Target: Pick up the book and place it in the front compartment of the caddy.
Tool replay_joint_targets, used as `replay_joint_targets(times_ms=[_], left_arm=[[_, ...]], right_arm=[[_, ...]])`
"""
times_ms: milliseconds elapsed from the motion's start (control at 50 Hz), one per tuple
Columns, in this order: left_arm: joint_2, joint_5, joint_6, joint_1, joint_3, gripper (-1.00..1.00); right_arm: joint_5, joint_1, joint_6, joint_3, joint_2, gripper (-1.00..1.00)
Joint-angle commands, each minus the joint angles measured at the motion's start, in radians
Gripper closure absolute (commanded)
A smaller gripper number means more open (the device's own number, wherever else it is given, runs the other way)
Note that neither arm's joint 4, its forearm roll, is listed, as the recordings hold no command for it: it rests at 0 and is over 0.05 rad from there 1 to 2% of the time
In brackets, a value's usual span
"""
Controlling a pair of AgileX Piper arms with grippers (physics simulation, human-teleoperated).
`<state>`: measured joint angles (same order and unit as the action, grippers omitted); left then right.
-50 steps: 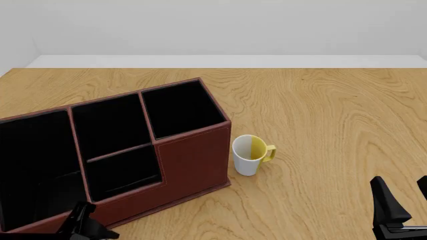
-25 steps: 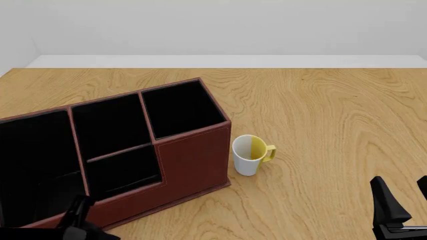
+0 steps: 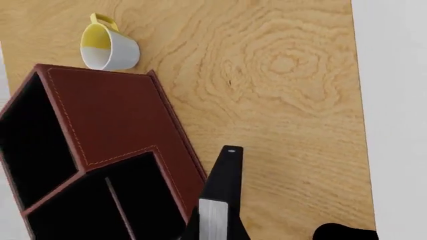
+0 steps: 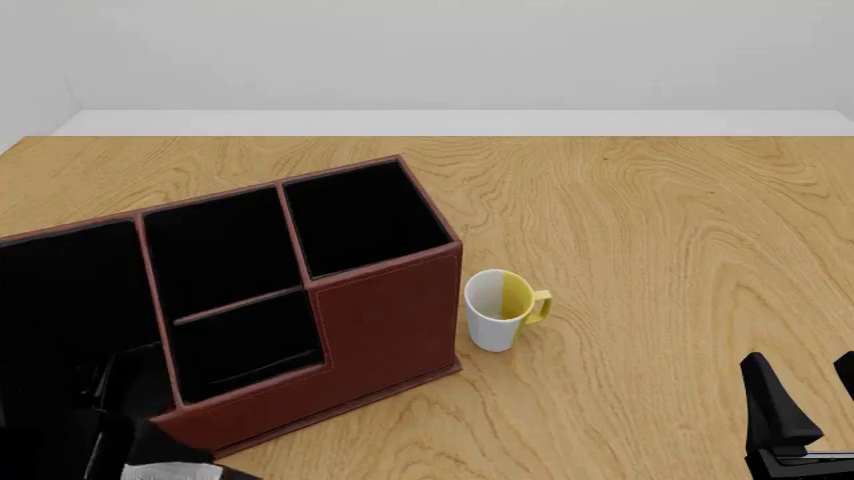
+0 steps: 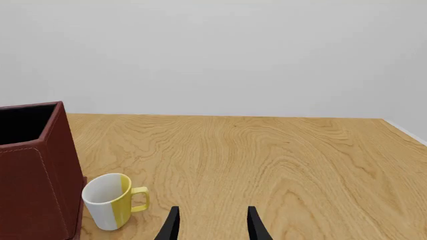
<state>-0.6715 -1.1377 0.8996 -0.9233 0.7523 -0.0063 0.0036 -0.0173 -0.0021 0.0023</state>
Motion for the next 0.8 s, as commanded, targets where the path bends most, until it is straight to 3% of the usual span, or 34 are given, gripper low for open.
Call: replay_joint_targets(times_ms=[20, 260, 280, 360, 440, 560, 800], left_arm=[[0.026, -0.056, 0.009, 0.014, 0.076, 1.0], [0.066, -0.075, 0.056, 0.03, 0.066, 1.0], [0.042, -0.069, 0.019, 0.044, 0.098, 1.0], [0.06, -0.077, 0.068, 0.053, 0.094, 1.0], [0.073, -0.077, 0.137, 0.125, 0.095, 1.0], [0.073, -0.07, 0.203, 0.164, 0.137, 1.0], [0.037, -0.038, 0.294, 0.288, 0.202, 1.0]], right_arm=[[0.0, 0.0, 0.0, 0.0, 0.0, -1.0], [0.0, 0.0, 0.0, 0.0, 0.0, -1.0], [0.0, 0.0, 0.0, 0.0, 0.0, -1.0], [0.0, 0.0, 0.0, 0.0, 0.0, -1.0], [0.0, 0.0, 0.0, 0.0, 0.0, -1.0], [0.0, 0.0, 0.0, 0.0, 0.0, -1.0], [0.0, 0.0, 0.0, 0.0, 0.0, -1.0]])
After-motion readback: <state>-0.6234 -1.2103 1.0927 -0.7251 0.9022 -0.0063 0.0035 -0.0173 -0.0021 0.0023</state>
